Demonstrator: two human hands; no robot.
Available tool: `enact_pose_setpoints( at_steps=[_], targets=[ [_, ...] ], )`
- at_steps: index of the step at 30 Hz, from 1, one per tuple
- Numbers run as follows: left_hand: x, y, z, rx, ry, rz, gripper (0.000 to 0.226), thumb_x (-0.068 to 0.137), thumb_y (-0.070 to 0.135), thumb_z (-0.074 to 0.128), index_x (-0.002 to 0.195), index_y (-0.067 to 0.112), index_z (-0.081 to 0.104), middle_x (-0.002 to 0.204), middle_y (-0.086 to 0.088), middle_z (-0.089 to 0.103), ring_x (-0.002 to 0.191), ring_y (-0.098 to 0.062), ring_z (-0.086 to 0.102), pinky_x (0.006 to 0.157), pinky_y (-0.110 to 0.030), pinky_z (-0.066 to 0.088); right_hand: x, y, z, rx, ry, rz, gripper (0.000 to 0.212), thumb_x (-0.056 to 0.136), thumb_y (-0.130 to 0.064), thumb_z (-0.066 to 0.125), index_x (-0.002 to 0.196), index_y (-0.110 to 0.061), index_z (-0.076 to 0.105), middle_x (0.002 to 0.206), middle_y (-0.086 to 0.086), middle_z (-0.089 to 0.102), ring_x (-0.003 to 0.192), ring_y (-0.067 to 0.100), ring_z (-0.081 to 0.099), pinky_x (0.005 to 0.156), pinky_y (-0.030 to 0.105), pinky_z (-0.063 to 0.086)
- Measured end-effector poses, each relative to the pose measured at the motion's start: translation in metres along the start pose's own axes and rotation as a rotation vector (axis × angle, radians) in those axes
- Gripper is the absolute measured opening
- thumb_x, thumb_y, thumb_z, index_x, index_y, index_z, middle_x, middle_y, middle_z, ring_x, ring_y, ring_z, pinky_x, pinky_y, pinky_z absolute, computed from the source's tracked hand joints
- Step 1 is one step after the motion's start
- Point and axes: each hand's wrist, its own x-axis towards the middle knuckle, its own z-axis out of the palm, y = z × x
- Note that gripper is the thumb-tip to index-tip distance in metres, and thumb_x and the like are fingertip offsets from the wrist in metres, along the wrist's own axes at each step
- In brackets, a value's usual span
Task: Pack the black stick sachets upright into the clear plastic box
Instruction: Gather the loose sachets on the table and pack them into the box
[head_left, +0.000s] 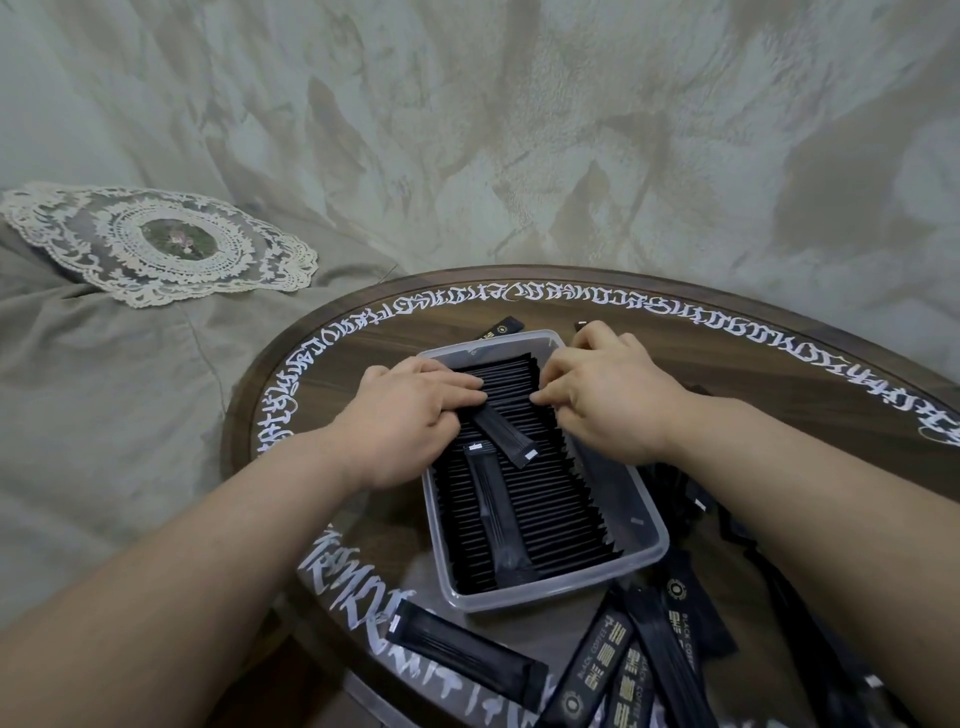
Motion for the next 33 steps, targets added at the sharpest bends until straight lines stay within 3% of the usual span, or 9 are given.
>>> enact_pose_setpoints(
  at_steps=[6, 10, 15, 20, 23, 27, 30, 33],
  targets=[
    [-0.004, 0.003, 0.001, -0.041, 0.039, -0.039, 0.037, 0.096, 0.029, 0.048, 0.130, 0.042, 0.055, 0.145, 0.025, 0.039, 0.137, -0.008, 0.025, 0.108, -0.041, 0.020, -0.006, -0.004, -0.003, -0.003, -0.023, -0.022, 0.032, 0.097, -0.032, 0.045, 0.123, -0.041, 0.060, 0.125, -0.023, 0.052, 0.115, 0.015, 0.029, 0.084, 0.030, 0.022],
    [-0.014, 0.008, -0.007, -0.062, 0.164, -0.044, 0.024, 0.085, 0.040, 0.065, 0.109, 0.043, 0.067, 0.121, 0.024, 0.056, 0.125, -0.012, 0.038, 0.104, -0.043, 0.030, -0.012, -0.015, -0.010, 0.119, 0.097, 0.027, 0.025, 0.090, -0.049, 0.053, 0.105, -0.037, 0.070, 0.100, -0.016, 0.063, 0.103, 0.014, 0.035, 0.090, 0.037, 0.037],
    [-0.025, 0.021, -0.014, -0.021, 0.007, -0.041, 0.028, 0.082, 0.044, 0.068, 0.109, 0.044, 0.065, 0.120, 0.023, 0.053, 0.123, -0.008, 0.033, 0.103, -0.039, 0.028, -0.013, -0.037, -0.001, -0.001, 0.029, 0.082, 0.043, 0.080, -0.068, 0.051, 0.094, -0.031, 0.068, 0.085, -0.010, 0.053, 0.099, 0.019, 0.040, 0.076, 0.032, 0.033],
    [-0.031, 0.031, -0.017, 0.047, -0.160, 0.020, 0.042, 0.083, 0.040, 0.066, 0.123, 0.050, 0.055, 0.129, 0.018, 0.041, 0.126, -0.010, 0.027, 0.104, -0.040, 0.027, -0.014, -0.042, -0.005, 0.201, 0.094, 0.189, 0.015, 0.087, -0.043, 0.059, 0.084, -0.028, 0.060, 0.088, -0.007, 0.061, 0.101, 0.018, 0.045, 0.077, 0.031, 0.040],
    [-0.030, 0.034, -0.017, 0.076, -0.206, 0.047, 0.041, 0.085, 0.040, 0.065, 0.123, 0.051, 0.054, 0.132, 0.016, 0.037, 0.128, -0.010, 0.025, 0.105, -0.038, 0.025, -0.020, -0.036, -0.010, 0.287, 0.130, 0.293, 0.011, 0.088, -0.034, 0.059, 0.083, -0.025, 0.062, 0.087, -0.007, 0.066, 0.093, 0.018, 0.057, 0.077, 0.032, 0.047],
    [-0.027, 0.034, -0.018, 0.142, -0.139, 0.080, 0.028, 0.086, 0.049, 0.062, 0.114, 0.045, 0.062, 0.127, 0.017, 0.046, 0.125, -0.010, 0.034, 0.103, -0.039, 0.030, -0.032, -0.028, -0.012, 0.434, 0.152, 0.347, 0.012, 0.087, -0.031, 0.064, 0.076, -0.026, 0.063, 0.076, -0.010, 0.063, 0.079, 0.014, 0.059, 0.071, 0.027, 0.043],
    [-0.027, 0.033, -0.016, 0.143, -0.033, 0.120, 0.026, 0.094, 0.042, 0.053, 0.116, 0.037, 0.066, 0.119, 0.014, 0.059, 0.115, -0.010, 0.051, 0.095, -0.033, 0.041, -0.037, -0.024, -0.012, 0.505, 0.187, 0.350, 0.013, 0.086, -0.028, 0.066, 0.073, -0.027, 0.063, 0.072, -0.012, 0.062, 0.076, 0.011, 0.058, 0.066, 0.024, 0.036],
    [-0.023, 0.028, -0.016, 0.076, 0.128, 0.078, 0.024, 0.094, 0.036, 0.056, 0.113, 0.032, 0.069, 0.111, 0.010, 0.063, 0.105, -0.013, 0.058, 0.087, -0.031, 0.046, -0.033, -0.021, -0.014, 0.527, 0.223, 0.336, 0.011, 0.090, -0.022, 0.062, 0.086, -0.025, 0.071, 0.081, -0.010, 0.067, 0.078, 0.007, 0.055, 0.063, 0.017, 0.035]
  ],
)
